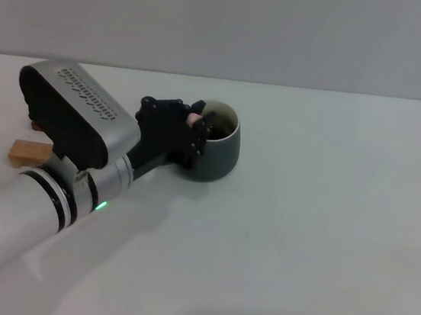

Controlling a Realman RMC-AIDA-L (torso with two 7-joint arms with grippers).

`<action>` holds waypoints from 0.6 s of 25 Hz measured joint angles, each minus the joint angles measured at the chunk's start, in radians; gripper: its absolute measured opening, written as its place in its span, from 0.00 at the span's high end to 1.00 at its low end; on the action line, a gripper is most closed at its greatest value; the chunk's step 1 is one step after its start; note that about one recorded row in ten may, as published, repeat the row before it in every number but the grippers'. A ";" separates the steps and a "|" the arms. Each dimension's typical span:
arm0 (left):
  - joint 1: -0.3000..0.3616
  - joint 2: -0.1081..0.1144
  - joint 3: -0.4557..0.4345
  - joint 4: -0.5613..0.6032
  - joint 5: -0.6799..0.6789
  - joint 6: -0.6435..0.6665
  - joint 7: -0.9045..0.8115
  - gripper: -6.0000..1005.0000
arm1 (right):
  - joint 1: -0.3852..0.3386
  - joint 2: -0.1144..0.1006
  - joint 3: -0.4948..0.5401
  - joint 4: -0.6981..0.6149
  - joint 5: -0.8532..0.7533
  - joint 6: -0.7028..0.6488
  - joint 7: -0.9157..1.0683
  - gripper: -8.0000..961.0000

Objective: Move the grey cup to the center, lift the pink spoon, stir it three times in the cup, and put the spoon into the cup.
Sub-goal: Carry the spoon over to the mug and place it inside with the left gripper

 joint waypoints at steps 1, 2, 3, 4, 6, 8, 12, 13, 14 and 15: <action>0.000 0.000 0.006 -0.003 0.000 0.000 0.001 0.84 | 0.000 0.000 0.000 0.001 0.000 0.000 0.000 0.99; 0.002 0.000 0.010 -0.007 0.000 0.000 0.001 0.84 | 0.000 0.000 0.000 0.001 0.000 0.000 0.000 0.99; 0.005 0.000 0.014 -0.012 0.000 0.000 0.002 0.84 | 0.000 0.000 0.000 0.001 0.000 0.000 0.000 0.99; 0.015 0.003 0.015 -0.020 0.000 -0.004 0.003 0.84 | 0.001 0.000 0.000 0.002 0.000 0.001 0.000 0.99; 0.022 0.005 0.015 -0.026 0.000 -0.008 0.003 0.84 | 0.001 0.000 -0.001 0.002 0.000 0.001 0.000 0.99; 0.039 0.008 0.015 -0.038 0.000 -0.016 0.007 0.84 | 0.002 0.000 -0.001 0.002 -0.002 0.001 0.000 0.99; 0.080 0.016 0.004 -0.067 0.000 -0.026 0.032 0.84 | 0.006 0.000 -0.002 0.002 -0.003 0.001 0.000 0.99; 0.088 0.016 -0.001 -0.073 0.000 -0.028 0.038 0.84 | 0.007 0.000 -0.002 0.002 -0.003 0.001 0.000 0.99; 0.101 0.016 -0.016 -0.082 0.000 -0.039 0.052 0.84 | 0.008 0.000 -0.002 0.002 -0.003 0.001 0.000 0.99; 0.101 0.016 -0.016 -0.082 0.000 -0.039 0.052 0.84 | 0.008 0.000 -0.002 0.002 -0.003 0.001 0.000 0.99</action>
